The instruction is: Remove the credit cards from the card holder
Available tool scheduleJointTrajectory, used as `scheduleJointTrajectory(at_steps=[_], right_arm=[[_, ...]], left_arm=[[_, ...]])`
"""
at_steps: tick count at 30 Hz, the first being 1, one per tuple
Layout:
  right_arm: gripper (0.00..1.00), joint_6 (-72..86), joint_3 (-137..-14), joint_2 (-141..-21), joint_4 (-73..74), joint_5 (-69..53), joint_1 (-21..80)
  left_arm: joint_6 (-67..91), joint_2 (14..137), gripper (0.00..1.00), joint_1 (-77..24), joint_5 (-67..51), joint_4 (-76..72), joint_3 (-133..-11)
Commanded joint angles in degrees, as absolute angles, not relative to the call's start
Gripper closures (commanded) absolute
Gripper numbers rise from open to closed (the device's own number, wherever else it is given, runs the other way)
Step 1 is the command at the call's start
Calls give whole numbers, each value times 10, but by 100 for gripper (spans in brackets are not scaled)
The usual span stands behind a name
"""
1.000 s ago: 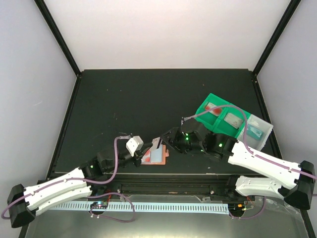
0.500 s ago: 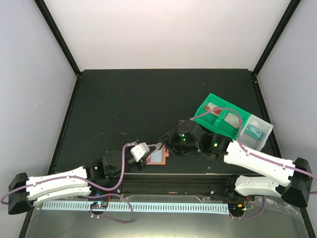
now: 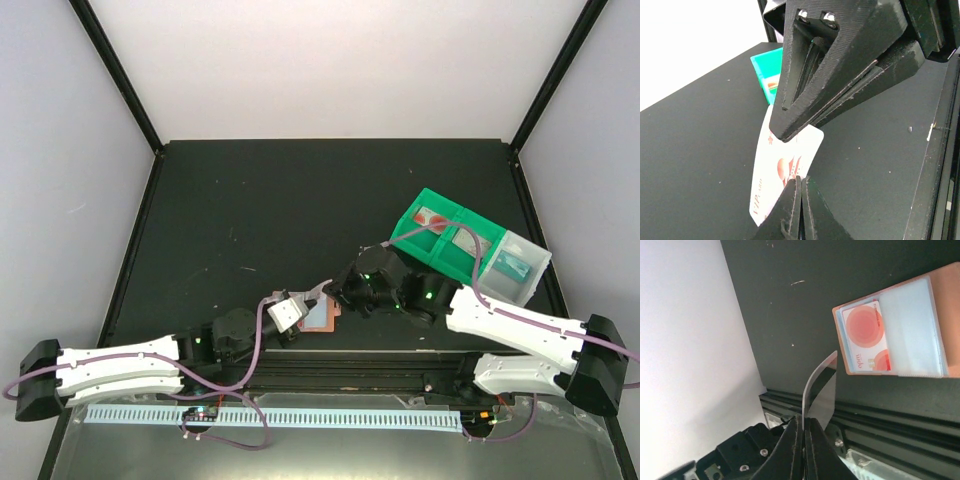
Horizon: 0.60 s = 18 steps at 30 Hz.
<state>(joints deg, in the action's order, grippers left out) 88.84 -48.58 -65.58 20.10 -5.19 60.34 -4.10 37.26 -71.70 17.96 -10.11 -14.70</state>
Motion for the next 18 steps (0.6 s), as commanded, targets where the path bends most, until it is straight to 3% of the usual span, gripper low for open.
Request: scheduleJointTrajectory(at_steps=[1,3,6,8,16,18], right_arm=[[99,874,-459,-643,170,-51,602],[99,859,-446,-639,150,-48,602],[99,824,-419,-628,107,-38,602],[99,794,-404,-617,91,-18,602],[99,638,-333,-534,34,58,602],[99,594,-314,-509,23,70,602]], left_arm=[[-29,360,95,-720,215,-115,-159],[-3,349,81,-719,236,-102,-160],[48,329,45,-720,269,-78,-163],[83,314,31,-719,284,-59,-165],[204,295,3,-695,269,65,-226],[227,294,1,-674,239,90,-240]])
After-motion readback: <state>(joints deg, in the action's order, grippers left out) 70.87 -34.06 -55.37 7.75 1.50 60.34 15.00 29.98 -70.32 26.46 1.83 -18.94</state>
